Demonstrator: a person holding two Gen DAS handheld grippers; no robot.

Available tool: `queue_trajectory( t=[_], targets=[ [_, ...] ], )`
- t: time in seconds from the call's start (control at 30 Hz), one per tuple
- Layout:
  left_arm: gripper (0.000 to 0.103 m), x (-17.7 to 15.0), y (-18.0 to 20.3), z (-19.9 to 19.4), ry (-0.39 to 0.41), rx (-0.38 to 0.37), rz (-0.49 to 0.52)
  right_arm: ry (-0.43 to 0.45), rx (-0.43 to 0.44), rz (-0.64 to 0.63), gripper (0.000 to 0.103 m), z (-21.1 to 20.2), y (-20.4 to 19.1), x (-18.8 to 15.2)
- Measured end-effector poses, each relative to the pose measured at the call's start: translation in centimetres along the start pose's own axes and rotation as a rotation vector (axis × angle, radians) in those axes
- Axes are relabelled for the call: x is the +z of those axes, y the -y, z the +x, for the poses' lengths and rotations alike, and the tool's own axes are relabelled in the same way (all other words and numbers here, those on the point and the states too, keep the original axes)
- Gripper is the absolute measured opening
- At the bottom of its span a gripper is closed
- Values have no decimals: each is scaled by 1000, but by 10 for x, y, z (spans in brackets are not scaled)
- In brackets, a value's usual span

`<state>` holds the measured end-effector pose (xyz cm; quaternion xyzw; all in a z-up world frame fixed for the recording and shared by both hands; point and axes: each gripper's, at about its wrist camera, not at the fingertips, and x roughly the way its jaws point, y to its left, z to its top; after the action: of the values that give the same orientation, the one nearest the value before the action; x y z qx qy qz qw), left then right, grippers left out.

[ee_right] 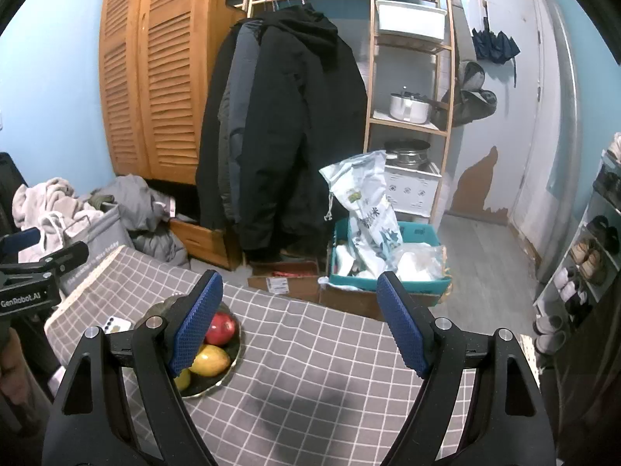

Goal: Organize fruits

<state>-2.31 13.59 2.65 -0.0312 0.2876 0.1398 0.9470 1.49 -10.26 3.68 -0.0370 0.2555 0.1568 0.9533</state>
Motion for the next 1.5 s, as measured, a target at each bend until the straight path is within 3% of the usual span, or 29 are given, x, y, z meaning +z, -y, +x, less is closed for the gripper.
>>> queue_trajectory(
  t=[1.5],
  targets=[
    [102,-7,4,-6,-7,-14,-19,-4,-3,-3,80,1,-4,2]
  ],
)
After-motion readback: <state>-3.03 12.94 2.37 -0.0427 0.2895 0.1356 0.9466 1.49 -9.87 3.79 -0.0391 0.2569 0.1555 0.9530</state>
